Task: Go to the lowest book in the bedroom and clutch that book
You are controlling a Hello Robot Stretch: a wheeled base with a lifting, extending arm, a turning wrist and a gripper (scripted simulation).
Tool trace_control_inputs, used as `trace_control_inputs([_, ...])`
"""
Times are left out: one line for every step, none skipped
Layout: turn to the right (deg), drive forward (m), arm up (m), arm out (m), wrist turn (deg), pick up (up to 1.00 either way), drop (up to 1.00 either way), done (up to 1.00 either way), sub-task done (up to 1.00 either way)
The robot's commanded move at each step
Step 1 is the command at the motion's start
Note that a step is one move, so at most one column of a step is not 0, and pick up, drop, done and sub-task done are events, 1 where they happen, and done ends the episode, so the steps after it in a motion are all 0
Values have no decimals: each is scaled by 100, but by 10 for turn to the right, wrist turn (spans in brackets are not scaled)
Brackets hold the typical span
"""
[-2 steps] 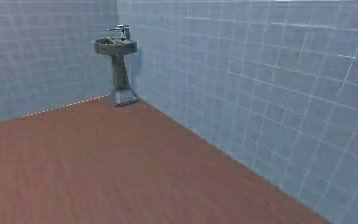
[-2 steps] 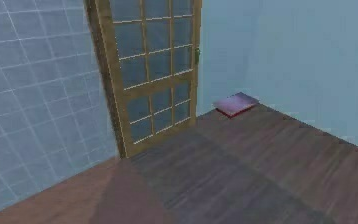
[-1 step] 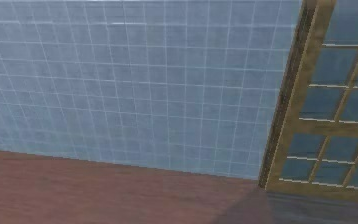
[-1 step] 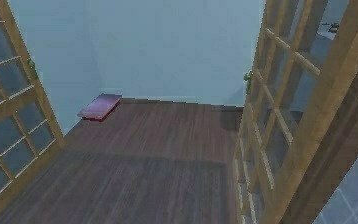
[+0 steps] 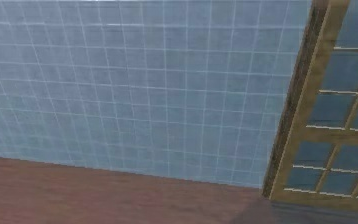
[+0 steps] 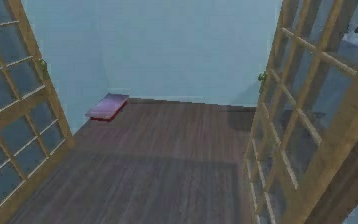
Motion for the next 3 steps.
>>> trace_control_inputs([-450,0,0,0,0,0,0,0,0])
trace_control_inputs([-420,0,0,0,0,0,0,0,0])
trace_control_inputs([0,100,0,0,0,0,0,0,0])
